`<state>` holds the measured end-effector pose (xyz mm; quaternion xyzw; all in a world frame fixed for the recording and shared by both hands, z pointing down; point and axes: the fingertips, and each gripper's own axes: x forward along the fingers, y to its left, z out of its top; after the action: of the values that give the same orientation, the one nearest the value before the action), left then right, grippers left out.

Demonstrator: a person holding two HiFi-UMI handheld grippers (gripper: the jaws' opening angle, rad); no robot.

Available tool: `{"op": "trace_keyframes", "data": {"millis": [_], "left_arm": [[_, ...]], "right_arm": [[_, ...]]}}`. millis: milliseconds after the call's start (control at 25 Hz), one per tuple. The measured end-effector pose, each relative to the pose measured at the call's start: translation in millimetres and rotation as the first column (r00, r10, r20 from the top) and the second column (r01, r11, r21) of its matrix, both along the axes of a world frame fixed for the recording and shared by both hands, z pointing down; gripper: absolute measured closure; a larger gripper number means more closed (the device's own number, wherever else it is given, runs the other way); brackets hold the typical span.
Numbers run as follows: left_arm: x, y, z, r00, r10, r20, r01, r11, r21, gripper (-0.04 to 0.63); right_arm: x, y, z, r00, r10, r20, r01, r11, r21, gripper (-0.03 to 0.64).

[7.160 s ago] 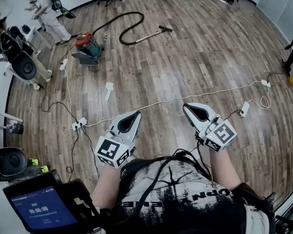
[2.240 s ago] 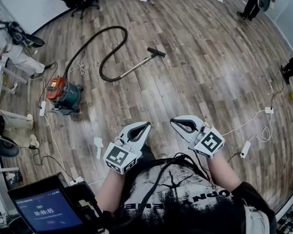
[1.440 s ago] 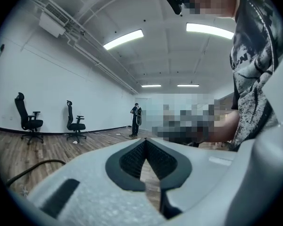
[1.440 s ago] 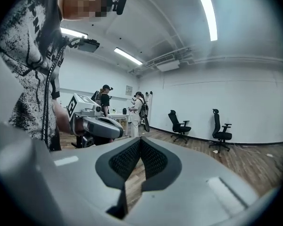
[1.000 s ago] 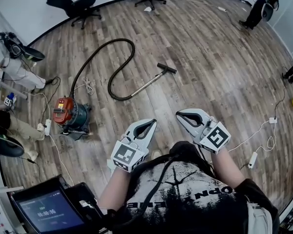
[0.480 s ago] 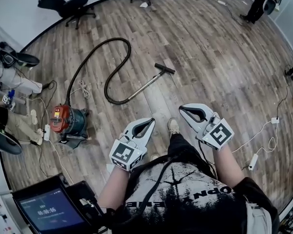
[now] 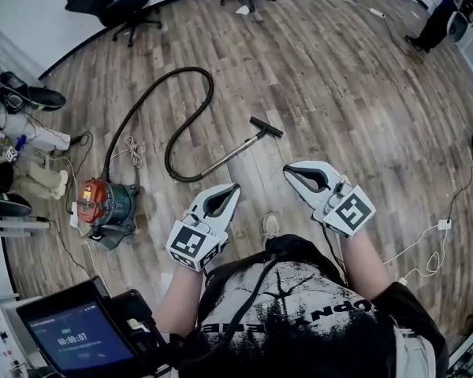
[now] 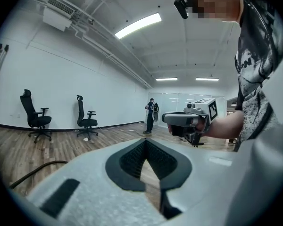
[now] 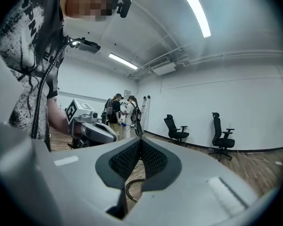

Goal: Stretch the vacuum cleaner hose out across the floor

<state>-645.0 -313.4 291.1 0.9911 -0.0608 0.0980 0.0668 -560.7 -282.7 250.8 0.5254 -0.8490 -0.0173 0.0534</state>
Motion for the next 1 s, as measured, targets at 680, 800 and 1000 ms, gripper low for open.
{"op": "trace_keyframes", "data": {"millis": [680,800,1000], "left_arm": [[64,-70,19,0.989,-0.143,0.043,0.143,0.99,-0.012,0.594],[55,-91,24,0.986,-0.163,0.045,0.164,0.986,-0.026,0.594],[39,-155,32,0.981,-0.192,0.033,0.194,0.979,-0.058,0.594]], "right_arm": [[67,-80,32,0.99,-0.121,0.074,0.126,0.99,-0.07,0.611],[53,-107,32,0.984,-0.167,0.057,0.171,0.983,-0.068,0.611],[32,-174,18,0.976,-0.217,0.002,0.217,0.976,-0.027,0.611]]}}
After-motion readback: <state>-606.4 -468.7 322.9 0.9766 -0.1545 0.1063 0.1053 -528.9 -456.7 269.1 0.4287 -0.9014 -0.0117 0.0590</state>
